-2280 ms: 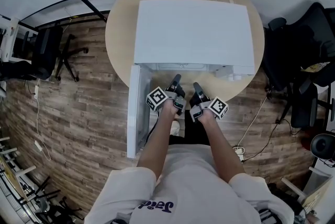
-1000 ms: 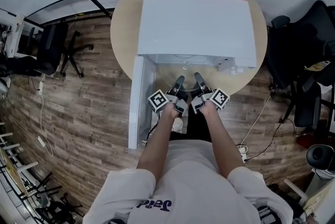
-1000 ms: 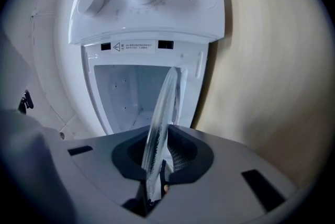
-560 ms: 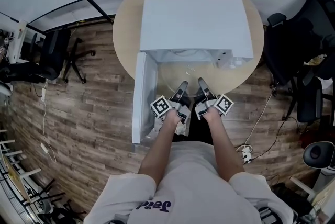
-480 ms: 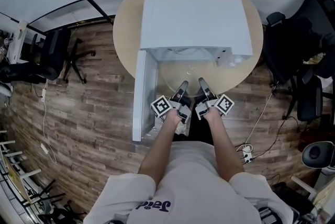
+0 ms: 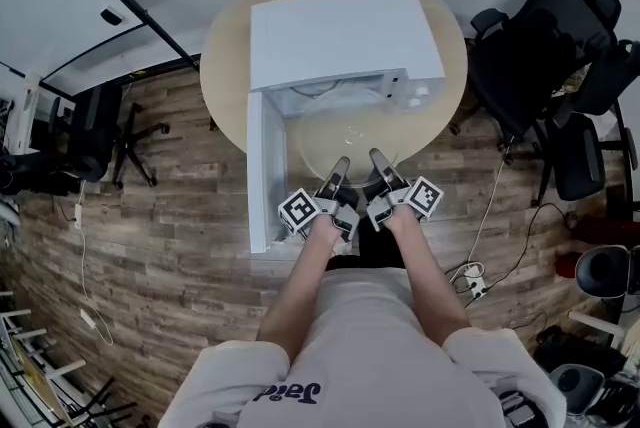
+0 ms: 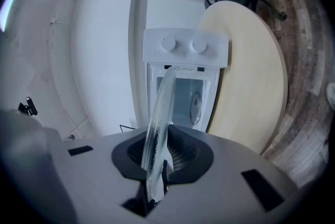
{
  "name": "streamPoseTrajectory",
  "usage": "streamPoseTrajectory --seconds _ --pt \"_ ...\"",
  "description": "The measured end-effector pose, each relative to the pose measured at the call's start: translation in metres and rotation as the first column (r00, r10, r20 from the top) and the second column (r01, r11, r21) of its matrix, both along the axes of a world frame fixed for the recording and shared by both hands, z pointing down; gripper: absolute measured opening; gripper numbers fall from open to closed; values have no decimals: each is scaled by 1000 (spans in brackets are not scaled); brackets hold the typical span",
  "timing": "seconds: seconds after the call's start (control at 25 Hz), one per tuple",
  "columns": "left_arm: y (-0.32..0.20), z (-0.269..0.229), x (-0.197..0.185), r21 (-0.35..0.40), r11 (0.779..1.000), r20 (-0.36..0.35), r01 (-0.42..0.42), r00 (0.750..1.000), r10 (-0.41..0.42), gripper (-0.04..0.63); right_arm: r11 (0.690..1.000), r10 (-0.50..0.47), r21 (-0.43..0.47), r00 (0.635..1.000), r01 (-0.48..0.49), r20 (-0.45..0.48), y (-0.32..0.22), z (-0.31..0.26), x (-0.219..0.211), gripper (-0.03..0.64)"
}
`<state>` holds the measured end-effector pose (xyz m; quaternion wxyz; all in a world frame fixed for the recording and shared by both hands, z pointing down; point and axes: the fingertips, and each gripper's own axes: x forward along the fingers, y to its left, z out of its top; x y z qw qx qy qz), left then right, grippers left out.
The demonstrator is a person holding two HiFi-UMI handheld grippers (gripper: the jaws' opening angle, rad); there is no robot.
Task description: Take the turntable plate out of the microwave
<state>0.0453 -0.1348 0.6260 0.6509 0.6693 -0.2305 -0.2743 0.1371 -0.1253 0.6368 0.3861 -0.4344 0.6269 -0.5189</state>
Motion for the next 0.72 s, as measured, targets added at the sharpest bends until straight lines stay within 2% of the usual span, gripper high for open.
streamPoseTrajectory --seconds 0.2,0.44,0.56,0.72 --pt "17 -22 13 -5 1000 -15 17 1000 -17 31 1000 -11 -8 1000 11 -5 16 -29 14 44" --pt "37 -62 31 -18 998 -63 52 997 -53 30 996 -86 5 996 86 -34 29 -67 29 44" --pt "44 -78 31 -14 998 -61 66 996 -66 29 994 -110 5 993 111 -45 36 -86 30 44" --pt "50 -108 33 8 998 -54 58 997 -58 31 994 -107 37 994 107 -11 42 -115 31 44"
